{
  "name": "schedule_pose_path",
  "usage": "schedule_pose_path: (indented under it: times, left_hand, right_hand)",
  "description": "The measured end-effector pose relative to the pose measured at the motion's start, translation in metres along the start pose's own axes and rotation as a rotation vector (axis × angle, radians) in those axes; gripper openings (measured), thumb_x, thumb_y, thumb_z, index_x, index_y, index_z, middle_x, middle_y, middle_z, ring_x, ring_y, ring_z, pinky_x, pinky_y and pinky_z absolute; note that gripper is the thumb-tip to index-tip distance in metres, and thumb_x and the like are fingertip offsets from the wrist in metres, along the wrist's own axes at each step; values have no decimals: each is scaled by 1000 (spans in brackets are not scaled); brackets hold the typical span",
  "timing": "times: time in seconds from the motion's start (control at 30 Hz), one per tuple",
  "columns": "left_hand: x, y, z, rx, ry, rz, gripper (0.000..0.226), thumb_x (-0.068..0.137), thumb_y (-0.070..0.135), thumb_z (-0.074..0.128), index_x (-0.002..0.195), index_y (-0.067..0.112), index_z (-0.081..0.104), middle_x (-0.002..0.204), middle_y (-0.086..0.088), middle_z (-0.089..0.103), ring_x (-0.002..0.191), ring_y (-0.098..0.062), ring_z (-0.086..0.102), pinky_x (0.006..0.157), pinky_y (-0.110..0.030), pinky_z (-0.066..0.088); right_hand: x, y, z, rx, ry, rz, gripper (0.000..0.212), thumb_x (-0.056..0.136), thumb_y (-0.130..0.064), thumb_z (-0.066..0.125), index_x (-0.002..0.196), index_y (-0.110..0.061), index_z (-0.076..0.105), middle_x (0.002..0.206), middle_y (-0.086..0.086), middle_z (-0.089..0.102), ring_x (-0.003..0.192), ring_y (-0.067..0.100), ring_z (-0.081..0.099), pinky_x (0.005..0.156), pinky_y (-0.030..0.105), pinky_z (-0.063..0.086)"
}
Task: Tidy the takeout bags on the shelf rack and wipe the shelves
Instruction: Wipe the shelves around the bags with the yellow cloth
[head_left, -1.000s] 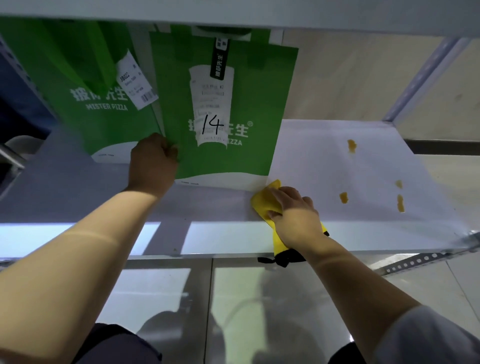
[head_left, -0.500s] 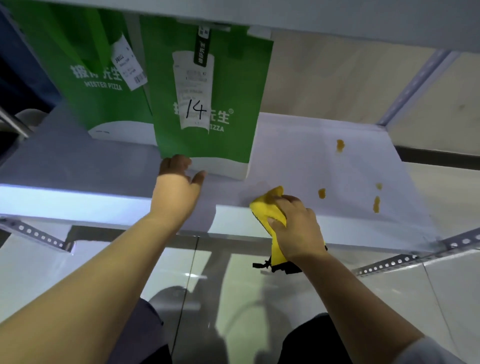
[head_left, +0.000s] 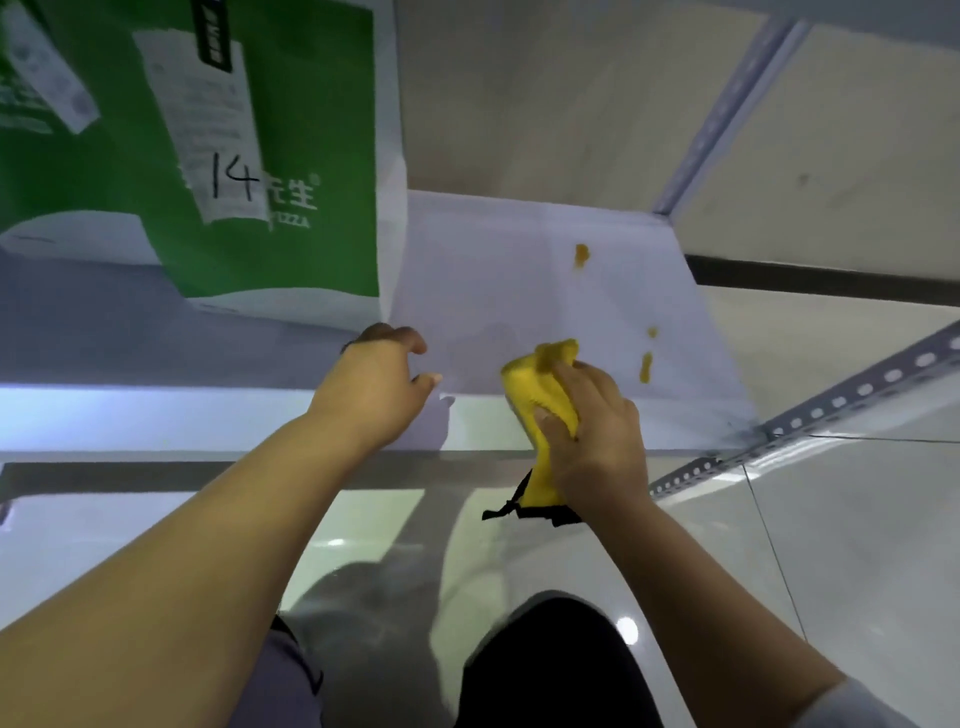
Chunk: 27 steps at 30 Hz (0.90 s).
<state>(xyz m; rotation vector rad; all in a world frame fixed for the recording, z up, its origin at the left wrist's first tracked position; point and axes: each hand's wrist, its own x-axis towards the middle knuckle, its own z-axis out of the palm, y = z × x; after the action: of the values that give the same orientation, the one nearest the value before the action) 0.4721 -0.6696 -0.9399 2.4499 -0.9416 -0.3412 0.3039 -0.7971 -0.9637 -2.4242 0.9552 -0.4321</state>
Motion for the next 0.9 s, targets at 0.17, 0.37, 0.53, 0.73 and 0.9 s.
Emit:
schedule_pose_path:
  times: [0.17, 0.37, 0.53, 0.73, 0.9]
  left_hand:
    - [19, 4, 21, 92, -94, 86, 43, 91, 25, 56, 131, 11, 50, 140, -10, 45, 125, -28, 44, 105, -34, 34]
    - [22, -20, 41, 222, -260, 81, 41, 96, 28, 45, 137, 23, 45, 152, 4, 29, 138, -20, 27, 111, -31, 23]
    - [19, -25, 40, 255, -230, 144, 38, 96, 26, 42, 134, 30, 48, 152, 9, 29, 137, -18, 30, 107, -35, 33]
    - [20, -25, 39, 267, -225, 135, 38, 95, 27, 42, 132, 32, 50, 150, 10, 32, 135, -18, 34, 106, -36, 35]
    - [18, -22, 40, 272, -209, 140, 34, 95, 24, 43, 127, 25, 55, 149, 5, 36, 131, -23, 38, 103, -38, 38]
  right_hand:
    - [25, 24, -6, -23, 157, 128, 47, 90, -26, 55, 136, -19, 45, 140, 8, 42, 113, 39, 43, 96, 41, 34]
    - [78, 31, 27, -175, -14, 234, 40, 91, -27, 47, 131, -26, 41, 147, 0, 31, 120, 39, 33, 96, 44, 28]
    - [86, 0, 59, -219, -142, 33, 43, 91, -34, 48, 134, -38, 41, 153, -9, 23, 121, 33, 32, 94, 40, 31]
    - [59, 29, 48, -306, -113, -144, 47, 90, -32, 51, 135, -42, 42, 150, -8, 31, 115, 32, 40, 95, 39, 36]
    - [64, 56, 29, -293, 15, 161, 50, 87, -18, 50, 134, -34, 47, 151, -3, 32, 120, 39, 36, 99, 43, 31]
